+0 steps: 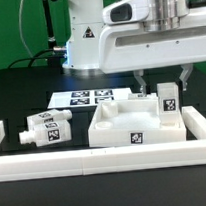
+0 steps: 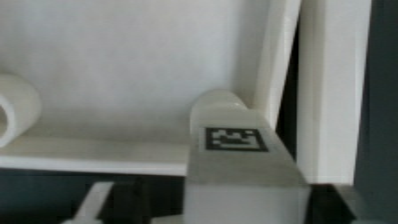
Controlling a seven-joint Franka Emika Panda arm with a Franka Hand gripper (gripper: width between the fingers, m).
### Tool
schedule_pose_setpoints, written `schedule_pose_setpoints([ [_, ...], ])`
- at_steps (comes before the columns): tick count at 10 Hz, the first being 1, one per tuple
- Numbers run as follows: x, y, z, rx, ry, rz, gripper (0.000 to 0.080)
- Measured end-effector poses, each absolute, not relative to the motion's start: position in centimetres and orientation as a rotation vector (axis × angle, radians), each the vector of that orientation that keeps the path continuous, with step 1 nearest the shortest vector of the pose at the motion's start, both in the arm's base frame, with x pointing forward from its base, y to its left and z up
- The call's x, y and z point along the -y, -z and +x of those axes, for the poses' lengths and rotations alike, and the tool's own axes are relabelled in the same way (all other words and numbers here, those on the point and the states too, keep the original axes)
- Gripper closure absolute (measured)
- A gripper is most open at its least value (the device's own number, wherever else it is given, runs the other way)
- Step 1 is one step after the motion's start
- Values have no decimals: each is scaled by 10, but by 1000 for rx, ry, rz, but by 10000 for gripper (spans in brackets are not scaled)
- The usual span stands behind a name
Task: Assemble one leg
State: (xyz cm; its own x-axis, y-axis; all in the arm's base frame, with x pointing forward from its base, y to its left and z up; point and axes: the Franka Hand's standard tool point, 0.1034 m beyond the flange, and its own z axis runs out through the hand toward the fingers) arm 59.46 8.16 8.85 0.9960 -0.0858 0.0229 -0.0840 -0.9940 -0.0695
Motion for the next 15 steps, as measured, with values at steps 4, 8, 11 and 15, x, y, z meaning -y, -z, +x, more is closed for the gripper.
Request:
schedule_pose_setpoints([
  [4, -82, -88, 595, -153, 41, -3069, 515],
  [8, -94, -88, 593, -625, 43, -2995, 515],
  [11, -115, -85, 595, -1153, 125, -2756, 515],
  [15, -117, -85, 597, -1609, 91, -2489, 514],
])
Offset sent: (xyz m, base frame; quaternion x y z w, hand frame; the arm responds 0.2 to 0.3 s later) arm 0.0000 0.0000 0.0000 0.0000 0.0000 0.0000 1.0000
